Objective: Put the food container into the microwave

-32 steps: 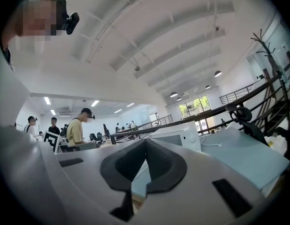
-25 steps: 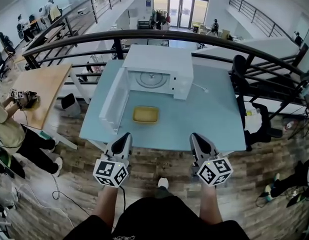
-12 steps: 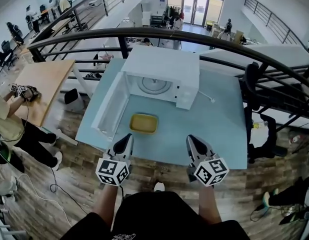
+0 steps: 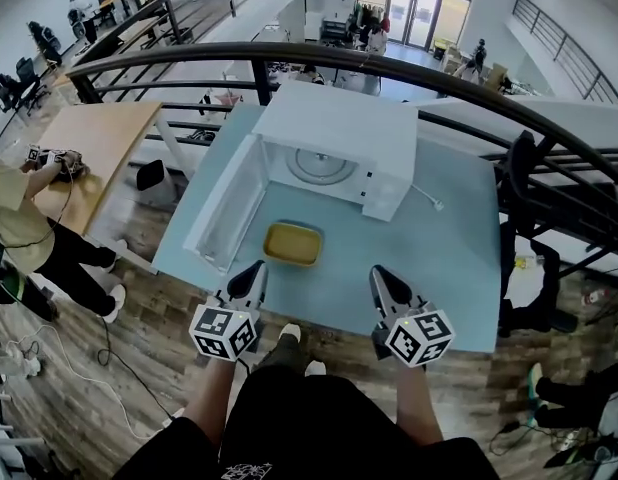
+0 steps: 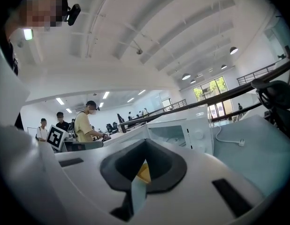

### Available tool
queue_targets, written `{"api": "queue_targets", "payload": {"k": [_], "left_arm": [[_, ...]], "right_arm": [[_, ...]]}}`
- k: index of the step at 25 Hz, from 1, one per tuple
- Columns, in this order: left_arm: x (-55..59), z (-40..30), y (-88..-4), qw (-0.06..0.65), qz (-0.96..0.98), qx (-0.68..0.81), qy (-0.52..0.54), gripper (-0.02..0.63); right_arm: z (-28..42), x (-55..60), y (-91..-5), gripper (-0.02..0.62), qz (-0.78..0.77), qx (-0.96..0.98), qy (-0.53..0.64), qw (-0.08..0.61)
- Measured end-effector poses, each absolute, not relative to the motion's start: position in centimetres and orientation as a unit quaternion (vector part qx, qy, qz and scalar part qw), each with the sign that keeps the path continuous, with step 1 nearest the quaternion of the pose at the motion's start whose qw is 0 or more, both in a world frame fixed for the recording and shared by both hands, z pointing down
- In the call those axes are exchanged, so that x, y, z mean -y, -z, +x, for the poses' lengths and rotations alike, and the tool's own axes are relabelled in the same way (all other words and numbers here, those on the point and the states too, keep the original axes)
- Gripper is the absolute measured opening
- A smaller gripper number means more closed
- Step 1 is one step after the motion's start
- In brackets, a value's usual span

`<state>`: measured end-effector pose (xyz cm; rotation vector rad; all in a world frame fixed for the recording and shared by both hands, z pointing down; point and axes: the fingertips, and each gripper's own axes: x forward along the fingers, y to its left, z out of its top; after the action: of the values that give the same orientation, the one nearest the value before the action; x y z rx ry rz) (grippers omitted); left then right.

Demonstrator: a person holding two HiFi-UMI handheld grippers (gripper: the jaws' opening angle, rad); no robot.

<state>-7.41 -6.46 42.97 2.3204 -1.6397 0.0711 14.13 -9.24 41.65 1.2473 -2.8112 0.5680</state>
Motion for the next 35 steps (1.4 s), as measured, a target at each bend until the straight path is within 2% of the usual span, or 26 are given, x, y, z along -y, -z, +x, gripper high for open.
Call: {"api": "queue_targets", "payload": {"k": [17,28,35], "left_arm": [[10.1,-8.7,-51.8,0.260,0.776,0.572,-0.055,0.008],[12.9,-11.5,-59.7,0.377,0.731,0.569,-0.031,0.008],[14.7,-11.7,-64.2,0.468,0.686,0.556,0.031,0.009]], "right_arm": [[8.1,13.2,-44.8,0.006,0.364,0.910,-0.197,0.032],[4.5,16.6,-49.7,0.006,0.346,0.905,-0.240,0.065],[3.8,18.8,-52.8,0.006,0.348,0.897,-0.260,0.083]]}}
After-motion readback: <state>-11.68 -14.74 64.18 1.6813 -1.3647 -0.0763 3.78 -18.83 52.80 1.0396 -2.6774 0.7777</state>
